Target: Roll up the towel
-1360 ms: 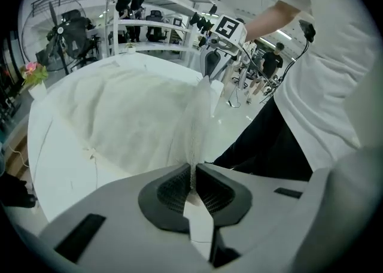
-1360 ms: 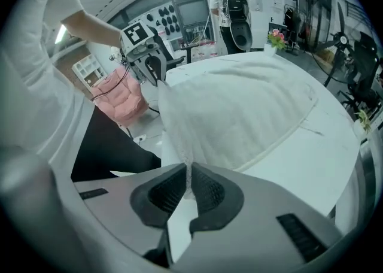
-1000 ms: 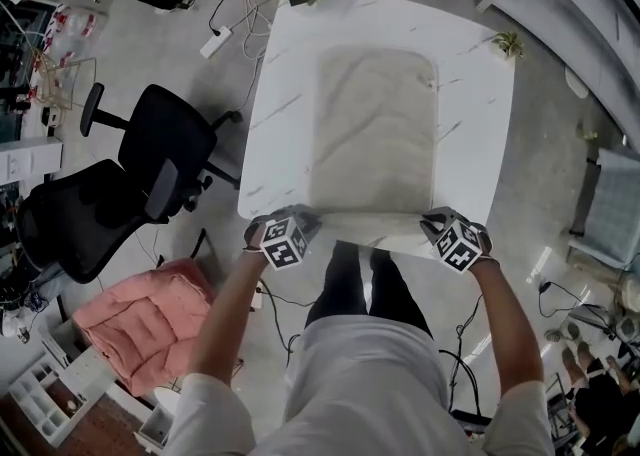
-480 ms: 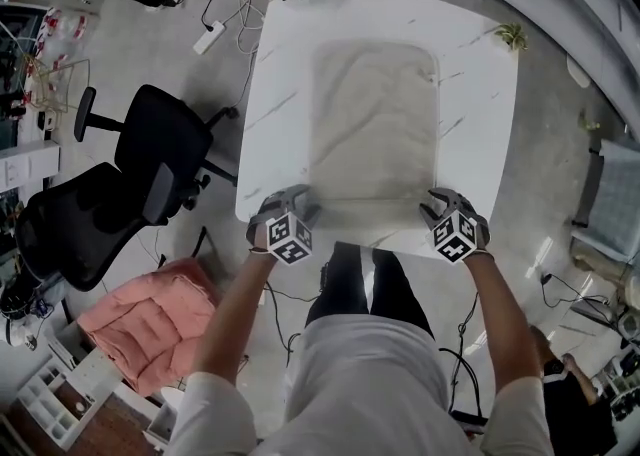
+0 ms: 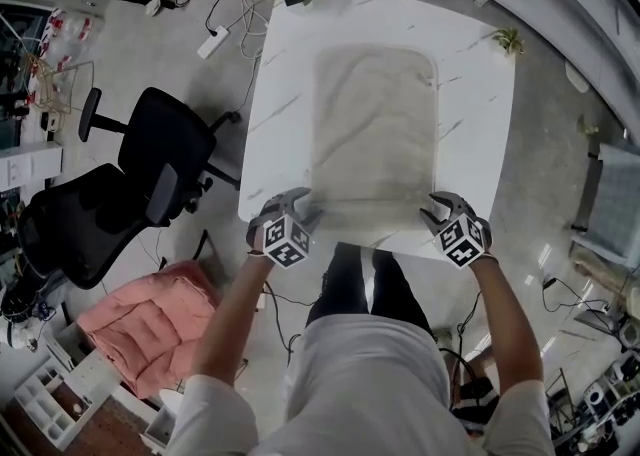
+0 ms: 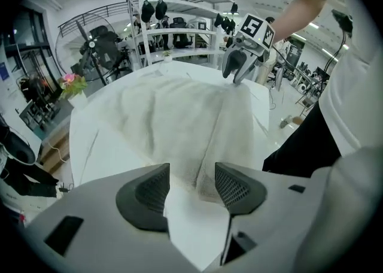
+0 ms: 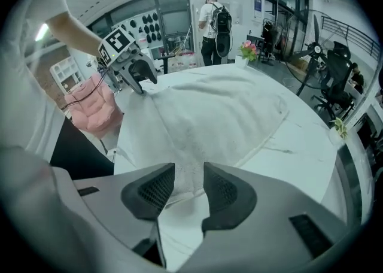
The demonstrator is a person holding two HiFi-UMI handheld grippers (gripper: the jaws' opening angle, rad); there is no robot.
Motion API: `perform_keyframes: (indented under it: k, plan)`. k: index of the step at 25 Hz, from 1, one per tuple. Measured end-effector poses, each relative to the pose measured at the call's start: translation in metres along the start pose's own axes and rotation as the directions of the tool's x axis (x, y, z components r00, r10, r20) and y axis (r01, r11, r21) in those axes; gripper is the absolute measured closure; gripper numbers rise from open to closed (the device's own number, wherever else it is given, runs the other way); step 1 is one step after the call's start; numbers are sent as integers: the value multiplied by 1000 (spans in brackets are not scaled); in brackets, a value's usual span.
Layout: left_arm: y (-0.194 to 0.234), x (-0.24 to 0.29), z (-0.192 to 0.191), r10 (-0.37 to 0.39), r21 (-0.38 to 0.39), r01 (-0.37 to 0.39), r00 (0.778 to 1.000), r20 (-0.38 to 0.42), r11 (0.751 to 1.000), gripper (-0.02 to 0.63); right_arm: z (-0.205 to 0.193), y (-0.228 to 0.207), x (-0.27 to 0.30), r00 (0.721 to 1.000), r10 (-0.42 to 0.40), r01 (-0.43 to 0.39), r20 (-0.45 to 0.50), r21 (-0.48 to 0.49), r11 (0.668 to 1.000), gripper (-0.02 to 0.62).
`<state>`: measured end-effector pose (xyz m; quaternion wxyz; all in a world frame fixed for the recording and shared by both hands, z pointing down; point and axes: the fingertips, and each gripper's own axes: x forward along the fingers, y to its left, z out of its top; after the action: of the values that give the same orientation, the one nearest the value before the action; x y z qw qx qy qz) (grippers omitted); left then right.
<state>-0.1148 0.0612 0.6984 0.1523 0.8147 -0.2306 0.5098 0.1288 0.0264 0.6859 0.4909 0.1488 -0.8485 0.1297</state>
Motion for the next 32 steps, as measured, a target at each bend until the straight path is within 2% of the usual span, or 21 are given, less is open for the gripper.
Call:
perform_keyframes:
  k: [4,7,12,15,18,24,28,32]
  plan:
    - [-9,-14,8,0,-11,1,999,47,1000,356,5,18,-11,999,36,-35,16,-30,999,430]
    - [-30,-19,12,-34,7,33,997,73,999,375,2,39,-11,997,81,-80,5,-66,995,430]
    - [-73,-8,-3,-60,100,57,998,27,993,402,-13,67,-4,994,106,-108,-24,-106,988,430]
    - [-85,-4,-16,-29,135,27,1000,9,991,410,-18,74,-1,995,91,-95,-35,-126,988,430]
    - [-82,3,-24,17,136,-17,1000,6,991,407,-25,74,3,996,73,-79,-49,-137,987,430]
    - [-75,18,-27,42,145,-42,999,6,989,423,-36,65,14,998,-5,-6,-62,-185,983,433]
    - [-66,20,-26,86,165,-87,996,13,982,502,-40,56,22,994,-85,65,-68,-245,967,482]
    - [-71,18,-28,82,174,-83,997,12,981,541,-46,59,22,993,-100,78,-70,-269,960,540]
